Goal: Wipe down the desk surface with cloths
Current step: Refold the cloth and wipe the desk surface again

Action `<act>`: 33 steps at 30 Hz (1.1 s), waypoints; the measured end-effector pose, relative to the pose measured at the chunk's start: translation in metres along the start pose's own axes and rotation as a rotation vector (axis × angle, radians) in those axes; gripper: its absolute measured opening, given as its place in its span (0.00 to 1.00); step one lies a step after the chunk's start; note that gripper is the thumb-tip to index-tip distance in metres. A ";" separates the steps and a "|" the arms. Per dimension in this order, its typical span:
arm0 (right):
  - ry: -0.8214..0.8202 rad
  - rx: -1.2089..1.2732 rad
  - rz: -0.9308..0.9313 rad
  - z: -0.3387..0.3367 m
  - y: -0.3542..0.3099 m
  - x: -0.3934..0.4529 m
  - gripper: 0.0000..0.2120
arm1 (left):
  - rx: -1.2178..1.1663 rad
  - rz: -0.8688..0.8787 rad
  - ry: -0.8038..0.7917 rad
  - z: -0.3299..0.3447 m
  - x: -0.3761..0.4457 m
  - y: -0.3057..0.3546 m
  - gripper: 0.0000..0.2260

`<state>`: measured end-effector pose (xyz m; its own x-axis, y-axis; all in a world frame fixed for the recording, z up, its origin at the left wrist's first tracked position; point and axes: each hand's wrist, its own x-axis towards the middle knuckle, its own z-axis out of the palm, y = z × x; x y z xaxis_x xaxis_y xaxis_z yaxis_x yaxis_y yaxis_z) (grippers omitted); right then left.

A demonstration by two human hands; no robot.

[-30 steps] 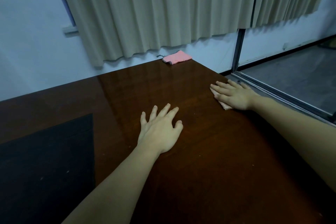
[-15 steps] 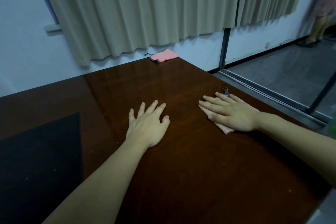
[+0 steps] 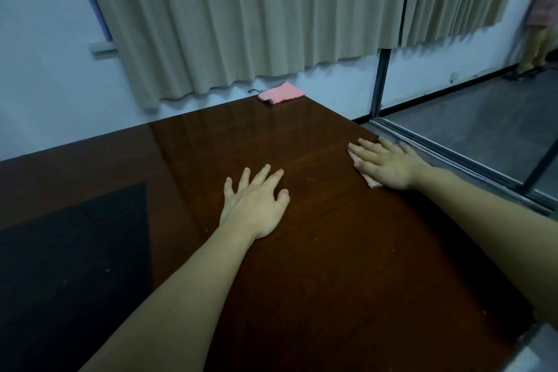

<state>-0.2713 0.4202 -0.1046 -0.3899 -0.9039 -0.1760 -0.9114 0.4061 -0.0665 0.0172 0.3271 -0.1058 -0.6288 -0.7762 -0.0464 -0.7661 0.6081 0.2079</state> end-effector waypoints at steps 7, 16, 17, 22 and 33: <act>-0.025 -0.047 -0.225 0.014 -0.032 -0.081 0.29 | -0.015 0.100 0.140 -0.003 -0.008 0.002 0.22; -0.022 -0.021 -0.206 0.015 -0.025 -0.078 0.27 | -0.091 0.063 0.022 -0.013 -0.027 0.019 0.23; -0.017 -0.020 -0.178 0.014 -0.023 -0.070 0.27 | -0.088 0.065 0.006 -0.011 -0.030 0.019 0.24; -0.007 0.023 -0.028 0.006 -0.018 -0.036 0.27 | -0.044 0.067 -0.006 0.004 -0.038 0.016 0.25; -0.018 -0.035 -0.189 0.015 -0.047 -0.087 0.28 | -0.020 0.060 0.013 0.007 -0.037 0.017 0.25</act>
<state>-0.1927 0.4818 -0.1011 -0.2094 -0.9609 -0.1811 -0.9723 0.2242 -0.0657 0.0264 0.3676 -0.1075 -0.6719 -0.7404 -0.0200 -0.7239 0.6507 0.2290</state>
